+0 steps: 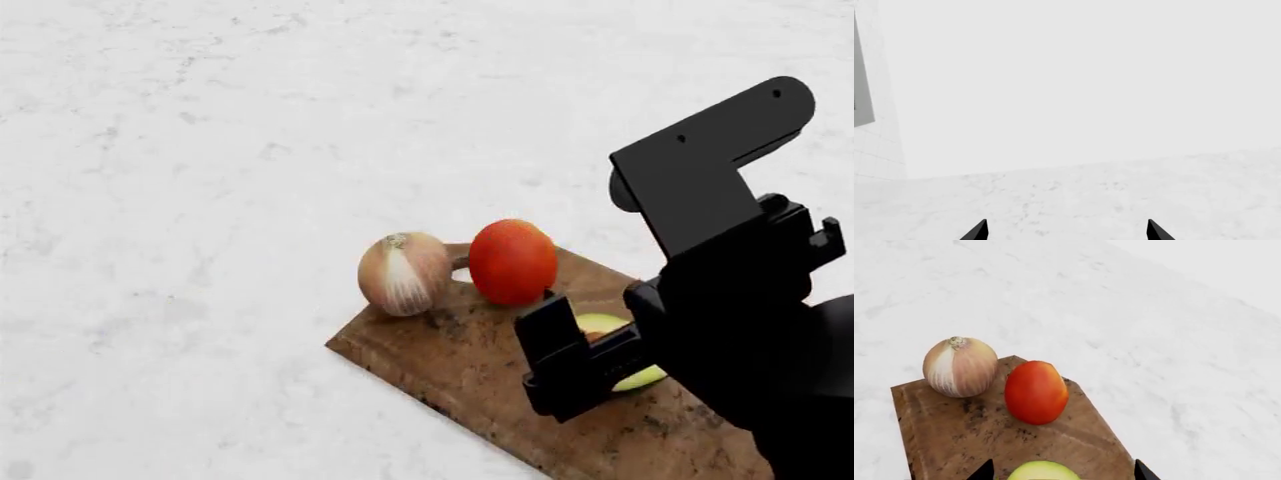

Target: Place the avocado, onion, tomato and bell pepper on the cutting board.

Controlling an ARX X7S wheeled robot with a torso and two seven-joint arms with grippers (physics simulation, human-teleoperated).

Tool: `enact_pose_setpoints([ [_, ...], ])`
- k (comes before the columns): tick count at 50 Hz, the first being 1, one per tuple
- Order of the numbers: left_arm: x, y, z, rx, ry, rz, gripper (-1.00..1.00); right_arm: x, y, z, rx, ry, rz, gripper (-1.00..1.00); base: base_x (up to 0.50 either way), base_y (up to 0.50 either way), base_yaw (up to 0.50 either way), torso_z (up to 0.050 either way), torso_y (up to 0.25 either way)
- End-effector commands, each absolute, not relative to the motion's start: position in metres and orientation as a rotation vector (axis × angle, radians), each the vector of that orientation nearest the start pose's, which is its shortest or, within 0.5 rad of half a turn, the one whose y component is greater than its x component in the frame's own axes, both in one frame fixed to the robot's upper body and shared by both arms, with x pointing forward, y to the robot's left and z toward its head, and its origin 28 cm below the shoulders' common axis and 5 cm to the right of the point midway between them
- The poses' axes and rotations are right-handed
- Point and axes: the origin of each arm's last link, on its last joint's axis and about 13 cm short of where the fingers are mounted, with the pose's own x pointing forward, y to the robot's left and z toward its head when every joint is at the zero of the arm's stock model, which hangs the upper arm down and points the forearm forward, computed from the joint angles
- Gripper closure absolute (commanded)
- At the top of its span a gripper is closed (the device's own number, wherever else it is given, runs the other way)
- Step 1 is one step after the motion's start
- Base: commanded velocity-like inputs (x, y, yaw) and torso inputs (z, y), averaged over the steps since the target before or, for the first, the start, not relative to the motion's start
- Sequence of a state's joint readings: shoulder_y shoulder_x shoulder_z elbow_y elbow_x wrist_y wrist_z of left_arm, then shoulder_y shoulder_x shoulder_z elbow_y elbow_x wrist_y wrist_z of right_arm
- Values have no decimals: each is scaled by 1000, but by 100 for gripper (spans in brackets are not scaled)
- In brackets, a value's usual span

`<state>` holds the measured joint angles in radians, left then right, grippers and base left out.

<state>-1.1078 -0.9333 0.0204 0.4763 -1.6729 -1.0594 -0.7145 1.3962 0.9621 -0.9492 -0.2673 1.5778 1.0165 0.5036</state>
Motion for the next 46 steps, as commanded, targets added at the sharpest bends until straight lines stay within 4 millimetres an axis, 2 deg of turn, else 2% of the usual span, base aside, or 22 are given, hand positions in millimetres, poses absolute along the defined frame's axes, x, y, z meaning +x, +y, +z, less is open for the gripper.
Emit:
enact_pose_setpoints([
  [1,201,296,340,11,-173,-164,-100,226,-158,305,-433,308,298,-100,0,0,0,0,0],
  [3,200,295,338,16,-171,-175,-100,217,-156,313,-464,295,296,-100,0,0,0,0,0],
  [4,191,294,331,30,-169,-209,-100,186,-153,322,-607,255,264,-100,0,0,0,0,0],
  [5,190,293,331,31,-170,-213,-100,168,-147,346,-603,159,204,-100,0,0,0,0,0],
  [6,190,293,331,31,-170,-214,-100,155,-144,353,-585,180,236,-100,0,0,0,0,0],
  [28,169,298,340,33,-208,-228,-100,79,-135,377,-565,51,158,-100,0,0,0,0,0],
  [35,150,300,340,58,-213,-246,-100,58,-134,381,-547,-15,138,-100,0,0,0,0,0],
  [46,109,298,343,79,-297,-330,-100,45,-140,374,-518,-114,115,-100,0,0,0,0,0],
])
